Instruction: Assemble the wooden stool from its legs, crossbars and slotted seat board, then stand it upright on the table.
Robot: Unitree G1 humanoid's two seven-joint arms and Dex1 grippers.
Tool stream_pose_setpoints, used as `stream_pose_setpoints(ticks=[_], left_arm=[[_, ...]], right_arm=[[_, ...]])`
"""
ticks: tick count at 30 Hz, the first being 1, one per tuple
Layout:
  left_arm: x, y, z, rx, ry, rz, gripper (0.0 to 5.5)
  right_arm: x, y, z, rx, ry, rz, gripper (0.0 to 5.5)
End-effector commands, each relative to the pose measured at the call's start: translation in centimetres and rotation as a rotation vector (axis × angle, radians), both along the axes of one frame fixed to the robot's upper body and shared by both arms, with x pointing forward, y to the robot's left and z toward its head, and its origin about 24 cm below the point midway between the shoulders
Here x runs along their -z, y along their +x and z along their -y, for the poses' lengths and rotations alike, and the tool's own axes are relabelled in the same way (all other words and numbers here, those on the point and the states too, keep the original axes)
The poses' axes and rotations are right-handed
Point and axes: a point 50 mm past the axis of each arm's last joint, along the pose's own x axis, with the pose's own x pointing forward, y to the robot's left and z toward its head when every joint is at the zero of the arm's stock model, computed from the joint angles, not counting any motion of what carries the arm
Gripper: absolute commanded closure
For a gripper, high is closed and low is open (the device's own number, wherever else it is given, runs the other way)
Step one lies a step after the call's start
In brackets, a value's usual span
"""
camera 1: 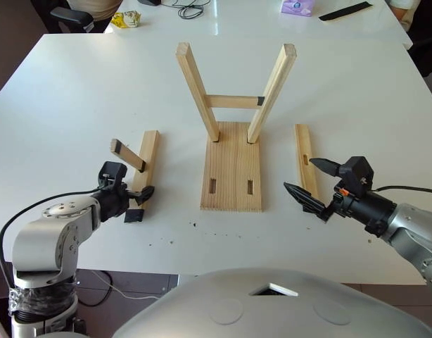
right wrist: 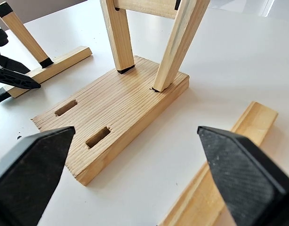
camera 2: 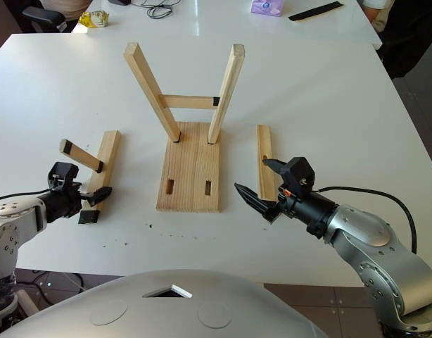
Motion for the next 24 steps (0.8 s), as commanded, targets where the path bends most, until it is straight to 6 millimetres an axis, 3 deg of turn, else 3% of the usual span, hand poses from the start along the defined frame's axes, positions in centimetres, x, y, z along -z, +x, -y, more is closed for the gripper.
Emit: stream_pose_setpoints(ticks=[1, 8, 16, 24], left_arm=[[2.8, -2.4, 0.7, -0.028, -0.101, -0.185, 1.66], [3.2, -2.8, 0.9, -0.032, -0.142, -0.215, 2.49], [3.7, -1.4, 0.9, -0.036, -0.165, -0.206, 3.46], [2.5, 2.0, 0.2, -0.093, -0.188, -0.109, 3.48]], right_arm=[[-0.2, 0.2, 0.1, -0.017, -0.012, 0.007, 0.68], [-0.3, 0.4, 0.2, -0.029, -0.016, 0.005, 0.68], [-0.3, 0.7, 0.1, -0.035, -0.014, 0.007, 0.68], [-0.4, 1.0, 0.1, -0.041, -0.011, 0.009, 0.68]])
